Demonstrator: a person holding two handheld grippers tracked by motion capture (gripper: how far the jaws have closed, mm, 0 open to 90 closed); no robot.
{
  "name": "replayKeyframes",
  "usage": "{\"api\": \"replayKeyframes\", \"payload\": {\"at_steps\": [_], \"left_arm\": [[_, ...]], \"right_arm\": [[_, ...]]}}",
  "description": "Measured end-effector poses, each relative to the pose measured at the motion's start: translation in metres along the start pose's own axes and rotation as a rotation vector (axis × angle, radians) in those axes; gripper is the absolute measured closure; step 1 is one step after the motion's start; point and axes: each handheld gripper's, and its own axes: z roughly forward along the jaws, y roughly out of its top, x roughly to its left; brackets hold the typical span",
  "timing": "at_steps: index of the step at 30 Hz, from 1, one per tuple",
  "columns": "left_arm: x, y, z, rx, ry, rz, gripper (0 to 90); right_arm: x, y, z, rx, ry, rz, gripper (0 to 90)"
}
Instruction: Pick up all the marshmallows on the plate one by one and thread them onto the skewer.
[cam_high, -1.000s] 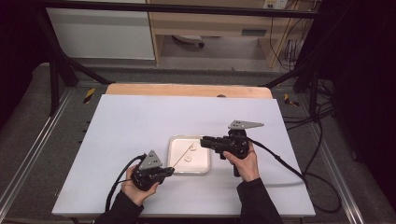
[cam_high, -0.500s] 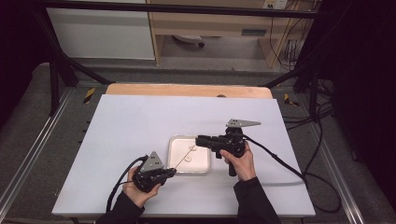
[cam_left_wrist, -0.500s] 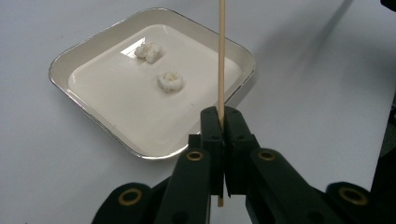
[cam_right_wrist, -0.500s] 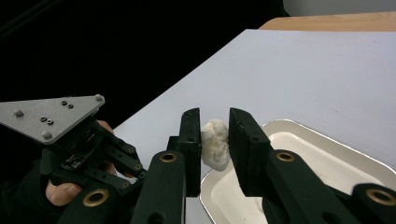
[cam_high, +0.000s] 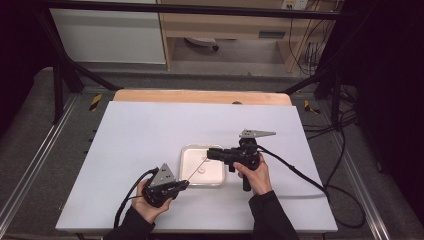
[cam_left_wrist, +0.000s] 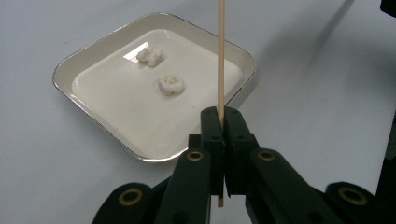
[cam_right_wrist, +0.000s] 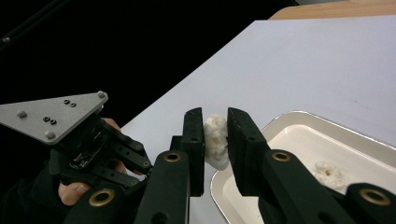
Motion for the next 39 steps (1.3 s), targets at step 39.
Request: {"api": "replayKeyframes", "payload": {"at_steps": [39], "left_arm": [[-0.006, -0.003, 0.014, 0.030, -0.004, -0.001, 88.4]], "right_arm": [[0.002, -0.028, 0.010, -0.011, -0.003, 0.011, 81.3]]}}
